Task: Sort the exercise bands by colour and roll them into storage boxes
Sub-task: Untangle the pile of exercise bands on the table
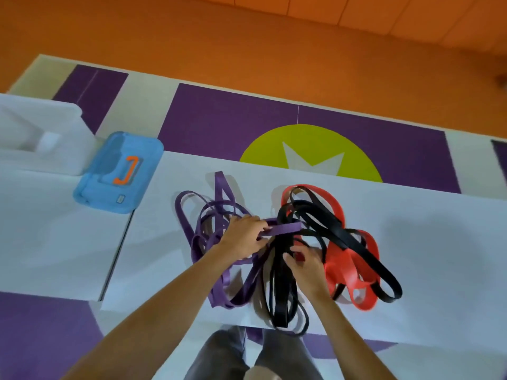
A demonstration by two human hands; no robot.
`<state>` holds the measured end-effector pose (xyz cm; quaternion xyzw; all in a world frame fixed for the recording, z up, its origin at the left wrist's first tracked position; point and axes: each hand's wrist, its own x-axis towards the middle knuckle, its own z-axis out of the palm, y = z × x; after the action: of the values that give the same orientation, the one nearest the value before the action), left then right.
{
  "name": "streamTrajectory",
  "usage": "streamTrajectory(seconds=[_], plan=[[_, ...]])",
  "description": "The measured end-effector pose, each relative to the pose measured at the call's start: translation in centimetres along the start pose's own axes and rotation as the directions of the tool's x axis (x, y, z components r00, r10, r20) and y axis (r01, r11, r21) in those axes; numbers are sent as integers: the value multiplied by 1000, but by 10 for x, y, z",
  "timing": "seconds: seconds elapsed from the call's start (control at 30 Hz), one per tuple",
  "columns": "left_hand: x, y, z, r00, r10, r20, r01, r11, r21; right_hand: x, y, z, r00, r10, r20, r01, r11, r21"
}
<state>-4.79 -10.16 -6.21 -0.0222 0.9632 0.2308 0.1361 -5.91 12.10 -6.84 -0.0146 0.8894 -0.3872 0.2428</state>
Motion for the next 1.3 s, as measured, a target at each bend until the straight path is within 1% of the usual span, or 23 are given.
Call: streamTrajectory(seconds=[0.07,0.13,0.17,0.2,0.23,0.27,0.3,0.33,0.37,0.4,0.43,0.47,0.53,0.57,0.63,0.73,0.87,0.9,0.97,1.07,1.17,1.23,1.3], plan=[[-10,3,-5,998,55,-8,-55,994,-90,4,-7,-12,983,-90,-158,89,996,-13],[-24,10,-7,990,103,101,-84,981,-174,10,-16,-17,935,-238,-264,229,971,-68],[-31,16,-8,975,131,177,-98,978,-185,14,-23,-17,907,-325,-268,303,945,-123],[-38,22,-7,956,158,248,-116,977,-178,20,-28,-15,889,-402,-218,370,913,-173],[-44,28,-6,936,185,298,-139,976,-169,24,-34,-12,882,-457,-112,423,875,-236],[-50,34,-5,922,203,329,-154,974,-169,30,-38,-10,876,-480,43,468,826,-314],[-54,38,-4,915,204,348,-151,973,-173,34,-43,-10,867,-447,220,497,750,-436],[-56,42,-4,913,184,364,-128,977,-173,36,-45,-10,848,-370,378,529,626,-573],[-56,42,-2,916,148,373,-87,981,-175,38,-44,-12,837,-269,477,546,474,-691],[-56,42,-1,926,102,364,-38,983,-179,41,-41,-13,832,-200,518,554,350,-755],[-56,41,1,942,52,330,13,981,-192,44,-38,-15,855,-134,501,517,294,-804],[-55,41,3,961,-6,277,66,976,-206,46,-35,-17,895,-107,433,444,323,-836],[-51,40,9,979,-123,163,156,966,-208,48,-32,-14,967,-16,256,233,473,-850],[-48,40,11,976,-167,138,191,964,-187,48,-34,-10,980,71,184,117,542,-832],[-45,39,13,957,-254,143,273,953,-134,47,-39,1,968,229,103,-61,612,-789],[-48,27,9,921,-329,207,349,935,-65,42,-45,15,941,332,62,-192,677,-710],[-53,3,3,899,-328,289,393,896,-206,47,-40,24,890,440,123,-323,797,-511],[-55,-1,1,901,-319,294,392,888,-240,47,-37,25,879,454,147,-342,813,-471],[-58,-4,1,905,-309,292,394,869,-301,39,-33,28,868,468,168,-347,811,-472],[-62,-5,6,907,-304,290,395,852,-342,20,-26,44,895,433,102,-295,749,-594],[-65,1,15,935,-230,271,310,900,-305,12,-29,57,932,360,43,-219,654,-724],[-67,6,17,956,-185,229,239,942,-235,18,-32,57,946,321,38,-193,658,-728],[-66,10,16,971,-137,195,158,983,-98,22,-31,50,955,292,56,-158,659,-736]])
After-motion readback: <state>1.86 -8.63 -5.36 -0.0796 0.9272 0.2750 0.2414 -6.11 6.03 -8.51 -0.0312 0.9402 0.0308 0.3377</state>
